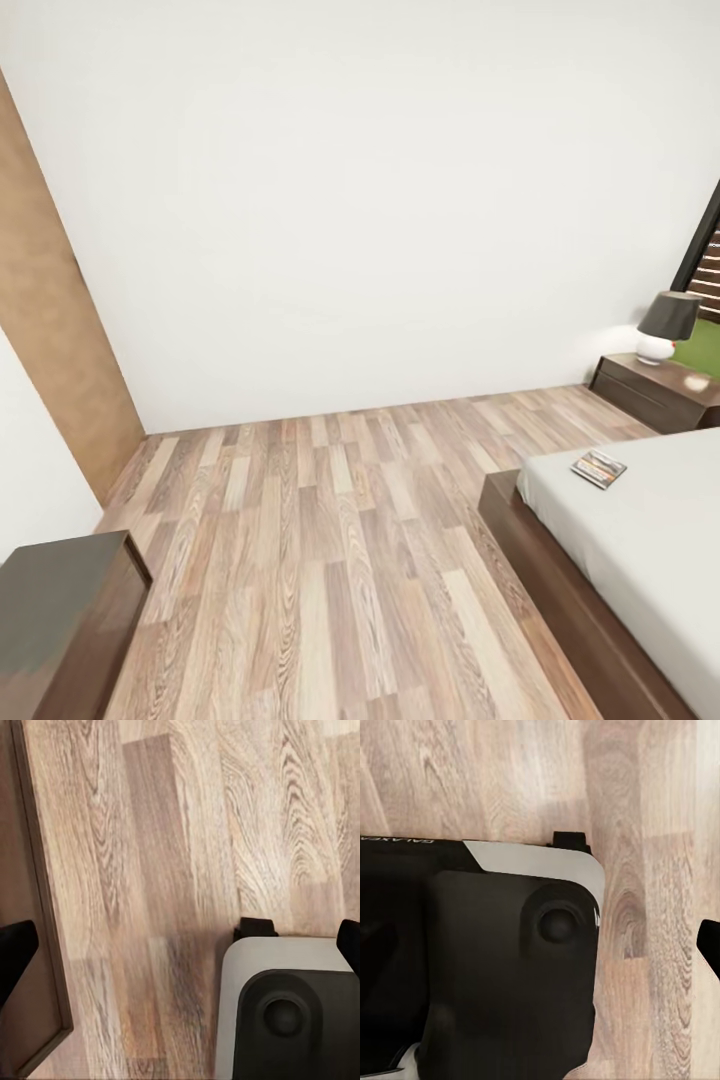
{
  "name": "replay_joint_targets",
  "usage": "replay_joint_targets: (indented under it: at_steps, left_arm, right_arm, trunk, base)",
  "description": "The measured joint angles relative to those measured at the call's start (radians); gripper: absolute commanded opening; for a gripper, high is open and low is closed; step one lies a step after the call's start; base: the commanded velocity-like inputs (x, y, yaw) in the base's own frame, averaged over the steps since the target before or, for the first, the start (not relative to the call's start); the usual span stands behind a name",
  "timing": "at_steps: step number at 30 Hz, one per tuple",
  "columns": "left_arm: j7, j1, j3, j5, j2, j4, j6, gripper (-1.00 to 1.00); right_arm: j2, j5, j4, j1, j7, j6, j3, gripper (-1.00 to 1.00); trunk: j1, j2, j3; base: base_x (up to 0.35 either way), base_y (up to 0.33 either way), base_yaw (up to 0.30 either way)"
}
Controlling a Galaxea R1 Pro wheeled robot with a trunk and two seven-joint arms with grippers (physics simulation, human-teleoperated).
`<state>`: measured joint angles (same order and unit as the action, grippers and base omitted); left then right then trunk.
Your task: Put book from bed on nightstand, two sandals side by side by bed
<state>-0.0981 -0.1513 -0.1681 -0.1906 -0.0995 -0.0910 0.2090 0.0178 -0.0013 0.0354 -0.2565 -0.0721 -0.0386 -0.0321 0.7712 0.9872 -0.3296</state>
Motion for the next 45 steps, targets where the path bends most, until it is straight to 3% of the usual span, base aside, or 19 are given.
replay_joint_targets:
  at_steps: [15, 45]
  left_arm:
    - [0.0, 0.0, -0.001, 0.0, 0.0, 0.0, 0.001, 1.0]
    - [0.001, 0.0, -0.001, 0.0, -0.001, 0.0, 0.0, 1.0]
  right_arm:
    - [0.0, 0.0, 0.0, 0.0, 0.0, 0.0, 0.0, 1.0]
    - [0.0, 0.0, -0.001, 0.0, 0.0, 0.0, 0.0, 1.0]
  trunk:
    - [0.0, 0.0, 0.0]
    - [0.0, 0.0, 0.0]
  base:
    - [0.338, 0.131, -0.053]
    - [0.321, 0.173, -0.261]
